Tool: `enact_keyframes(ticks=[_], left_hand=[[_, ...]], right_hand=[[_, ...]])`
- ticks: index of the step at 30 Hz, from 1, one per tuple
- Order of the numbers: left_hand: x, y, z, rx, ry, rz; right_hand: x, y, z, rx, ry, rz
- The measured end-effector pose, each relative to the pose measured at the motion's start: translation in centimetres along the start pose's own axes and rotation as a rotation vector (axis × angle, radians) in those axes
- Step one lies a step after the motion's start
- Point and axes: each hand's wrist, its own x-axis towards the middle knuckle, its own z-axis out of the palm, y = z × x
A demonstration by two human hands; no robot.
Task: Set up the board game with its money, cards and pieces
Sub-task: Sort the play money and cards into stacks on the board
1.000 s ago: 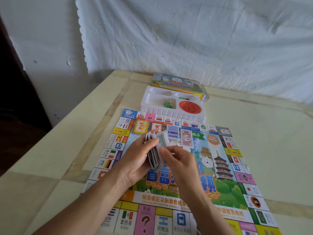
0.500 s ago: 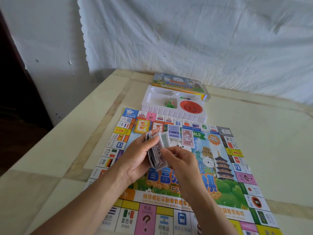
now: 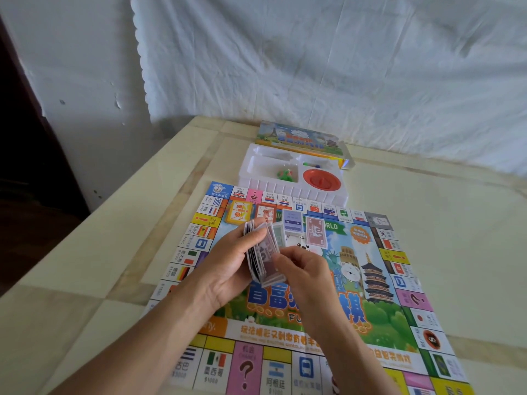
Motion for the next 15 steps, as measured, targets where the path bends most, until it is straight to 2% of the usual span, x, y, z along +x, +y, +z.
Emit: enact_keyframes(ticks=[6,11,15], left_hand=[[-0.09,0.08,0.17,0.003,-0.044,-0.011],[-0.02,-0.01,-0.10,-0.074,0.052,-0.024],[-0.11,0.05,-0.19,-0.151,0.043,-0.075]], right_hand=[[-0.03,-0.05,-0.04,-0.022,-0.011,-0.021],[-0.11,-0.10,-0.03,-0.061,0.015,-0.012],[-0.22,-0.16,0.08,-0.089,0.049,-0.026]])
